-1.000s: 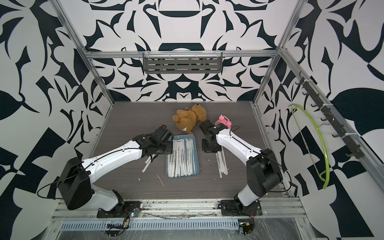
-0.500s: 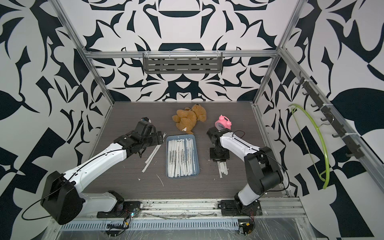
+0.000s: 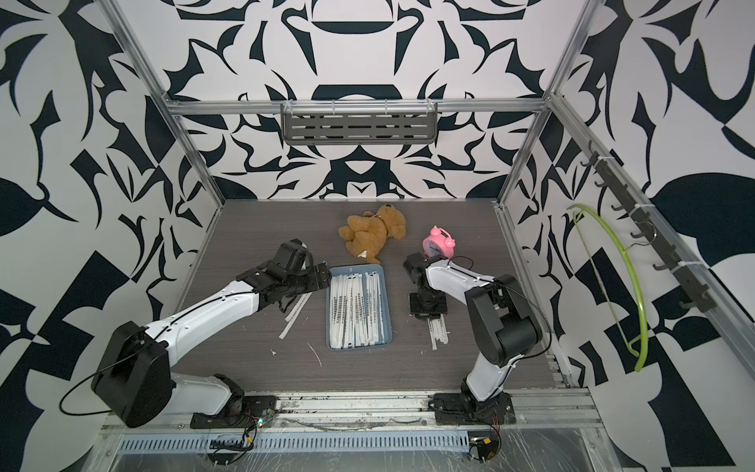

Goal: Put the straws into the storage box
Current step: Pick up the straw from the center of the board.

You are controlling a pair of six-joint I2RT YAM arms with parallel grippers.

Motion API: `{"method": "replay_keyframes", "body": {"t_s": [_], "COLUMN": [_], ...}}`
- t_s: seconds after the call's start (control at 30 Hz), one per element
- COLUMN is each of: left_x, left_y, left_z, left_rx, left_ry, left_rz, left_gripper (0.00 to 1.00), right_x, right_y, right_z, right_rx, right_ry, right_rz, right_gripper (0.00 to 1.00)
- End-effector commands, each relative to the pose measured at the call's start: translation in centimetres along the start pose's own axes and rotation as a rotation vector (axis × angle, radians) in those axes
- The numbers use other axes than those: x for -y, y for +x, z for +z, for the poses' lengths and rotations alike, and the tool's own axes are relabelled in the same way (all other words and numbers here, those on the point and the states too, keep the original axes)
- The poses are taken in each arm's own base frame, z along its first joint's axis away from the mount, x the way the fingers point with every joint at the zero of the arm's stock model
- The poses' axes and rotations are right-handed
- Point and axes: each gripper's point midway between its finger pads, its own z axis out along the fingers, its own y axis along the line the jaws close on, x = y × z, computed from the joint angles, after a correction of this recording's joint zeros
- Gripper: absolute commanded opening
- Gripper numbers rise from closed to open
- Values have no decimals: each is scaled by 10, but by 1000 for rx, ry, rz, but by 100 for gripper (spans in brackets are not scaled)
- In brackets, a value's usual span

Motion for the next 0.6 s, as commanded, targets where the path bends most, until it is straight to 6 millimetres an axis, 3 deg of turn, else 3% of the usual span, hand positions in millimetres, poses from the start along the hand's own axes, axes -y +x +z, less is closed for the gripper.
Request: {"method": "replay_keyframes", "body": {"t_s": [0.0, 0.13, 0.4, 0.57], "left_x": [13, 14, 12, 2], "left_y": [-6, -4, 0, -5], "left_z": [-1, 1, -1, -9], "left_rx": [5, -2, -10, 31], "left_ry": [42, 43, 29, -12], "left_rz": [-7, -13, -6, 21], "left_gripper": [93, 93, 93, 93], "right_x": [5, 5, -6, -29], "right_y": [0, 0, 2, 5], "right_z": [5, 8, 7, -17], "right_rx": [3, 6, 5, 49], "right_ry": [20, 22, 1, -49], "right_rz": [-6, -4, -37, -79], "right_gripper": [24, 22, 9, 4]}}
